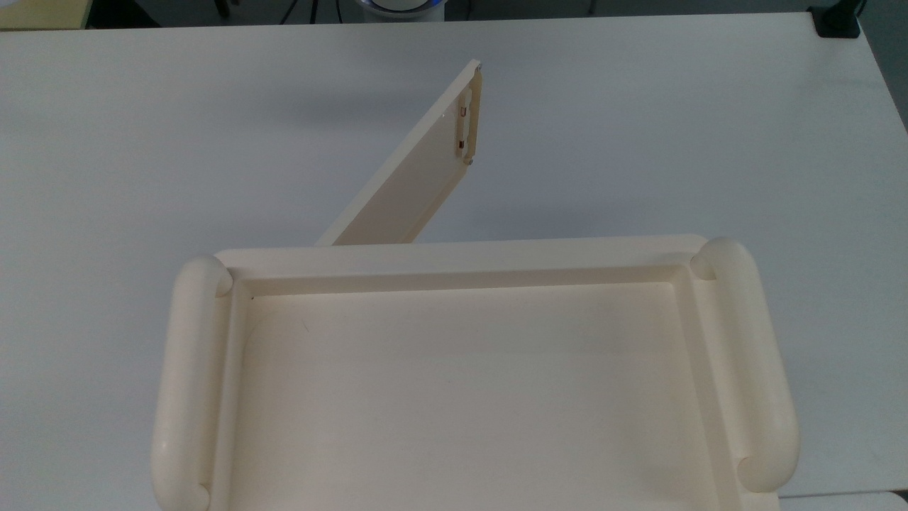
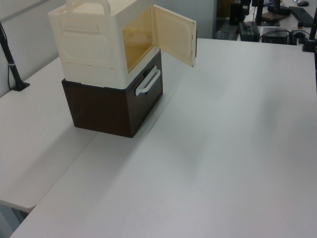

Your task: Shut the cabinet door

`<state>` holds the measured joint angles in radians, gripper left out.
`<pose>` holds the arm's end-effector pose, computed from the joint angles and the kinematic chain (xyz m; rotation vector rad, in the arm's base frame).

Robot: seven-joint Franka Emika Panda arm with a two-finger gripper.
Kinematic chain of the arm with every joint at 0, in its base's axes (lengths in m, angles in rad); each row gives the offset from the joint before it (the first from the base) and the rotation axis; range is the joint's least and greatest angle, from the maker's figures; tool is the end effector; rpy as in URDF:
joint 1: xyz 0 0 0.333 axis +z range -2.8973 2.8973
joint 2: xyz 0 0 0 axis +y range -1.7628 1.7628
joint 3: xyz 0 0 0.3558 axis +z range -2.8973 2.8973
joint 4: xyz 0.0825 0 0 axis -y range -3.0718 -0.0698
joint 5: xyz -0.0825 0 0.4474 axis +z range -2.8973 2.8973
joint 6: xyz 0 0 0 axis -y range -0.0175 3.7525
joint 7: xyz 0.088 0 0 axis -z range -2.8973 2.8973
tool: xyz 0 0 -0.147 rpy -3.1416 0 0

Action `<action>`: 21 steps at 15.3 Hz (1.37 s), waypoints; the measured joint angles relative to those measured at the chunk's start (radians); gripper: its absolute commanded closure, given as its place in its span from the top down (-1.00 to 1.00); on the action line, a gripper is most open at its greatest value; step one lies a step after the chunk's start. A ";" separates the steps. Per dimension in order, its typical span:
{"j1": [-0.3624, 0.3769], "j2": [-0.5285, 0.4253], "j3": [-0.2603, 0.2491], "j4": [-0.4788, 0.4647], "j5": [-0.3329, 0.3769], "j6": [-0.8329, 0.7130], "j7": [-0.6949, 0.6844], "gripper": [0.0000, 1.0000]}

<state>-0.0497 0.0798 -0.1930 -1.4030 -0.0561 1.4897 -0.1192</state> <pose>0.6181 -0.1564 0.6575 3.0638 -0.1958 -0.0069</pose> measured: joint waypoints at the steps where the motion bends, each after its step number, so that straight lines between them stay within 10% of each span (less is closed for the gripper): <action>1: 0.001 0.001 0.001 0.000 0.000 0.000 -0.016 1.00; 13: 0.030 0.028 0.017 -0.004 0.047 0.046 -0.083 0.96; 21: 0.083 0.053 0.053 0.009 0.096 0.134 -0.246 -0.79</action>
<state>0.0328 0.1325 -0.1397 -1.3943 0.0396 1.6237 -0.3649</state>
